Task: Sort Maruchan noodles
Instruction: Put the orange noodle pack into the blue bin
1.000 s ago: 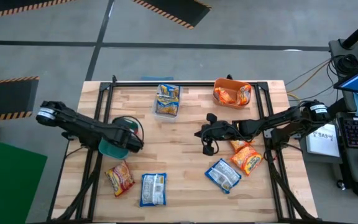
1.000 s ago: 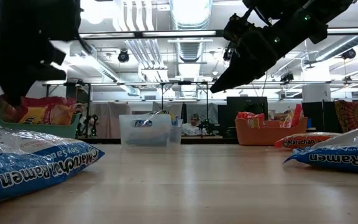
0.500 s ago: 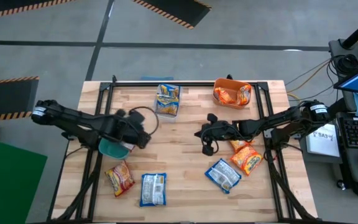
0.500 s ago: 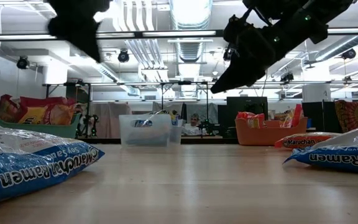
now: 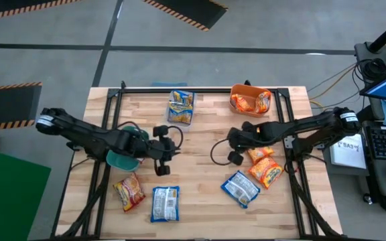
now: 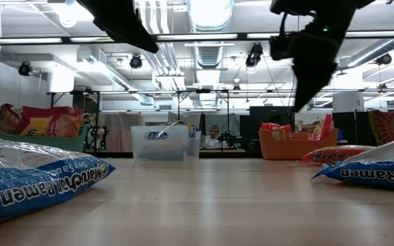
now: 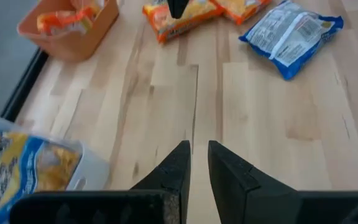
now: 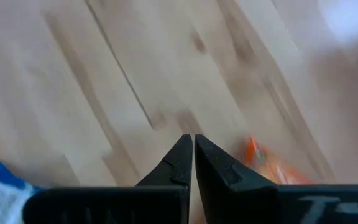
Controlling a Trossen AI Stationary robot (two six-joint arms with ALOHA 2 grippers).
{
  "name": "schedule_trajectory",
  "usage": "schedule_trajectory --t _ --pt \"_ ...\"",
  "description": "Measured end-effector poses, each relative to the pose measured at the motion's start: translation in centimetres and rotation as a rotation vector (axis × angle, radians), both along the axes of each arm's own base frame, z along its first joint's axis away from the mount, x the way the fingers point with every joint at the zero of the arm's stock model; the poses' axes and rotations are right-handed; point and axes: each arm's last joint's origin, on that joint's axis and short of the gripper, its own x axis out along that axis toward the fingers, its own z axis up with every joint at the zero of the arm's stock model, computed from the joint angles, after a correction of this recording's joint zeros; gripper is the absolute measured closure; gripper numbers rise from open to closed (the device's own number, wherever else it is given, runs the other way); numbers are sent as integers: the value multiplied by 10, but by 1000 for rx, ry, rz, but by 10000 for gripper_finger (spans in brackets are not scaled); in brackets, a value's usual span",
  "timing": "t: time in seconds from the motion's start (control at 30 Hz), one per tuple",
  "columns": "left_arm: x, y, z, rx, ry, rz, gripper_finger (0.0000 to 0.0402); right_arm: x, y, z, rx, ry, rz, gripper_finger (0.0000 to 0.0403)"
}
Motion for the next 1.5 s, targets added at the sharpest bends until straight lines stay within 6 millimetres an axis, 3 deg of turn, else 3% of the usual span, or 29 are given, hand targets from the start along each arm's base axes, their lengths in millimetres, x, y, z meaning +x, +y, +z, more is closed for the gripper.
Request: schedule_trajectory --t 0.23,0.67,0.77,0.9,1.03,1.17,1.3,1.5 --pt "3 2 -3 54 -31 -40 362 -18 -10 0 128 199 -188 394" --pt "3 6 -5 142 -32 41 362 -46 -21 -44 61 377 -431 394" --pt "2 7 -8 157 -33 67 362 -44 -21 -56 64 355 -453 394" --pt "2 7 -13 155 -45 71 362 -22 -22 -65 101 152 -438 394" --pt "4 7 -12 147 -69 74 362 9 -23 -54 123 -138 -336 394" --pt "6 6 -10 118 -110 90 362 22 -26 -31 91 -244 -232 394" --pt "14 4 -16 94 -125 96 362 20 -28 -15 57 -242 -158 394" --pt "38 -2 -39 89 -142 73 362 -1 -32 -6 106 -191 -118 394"
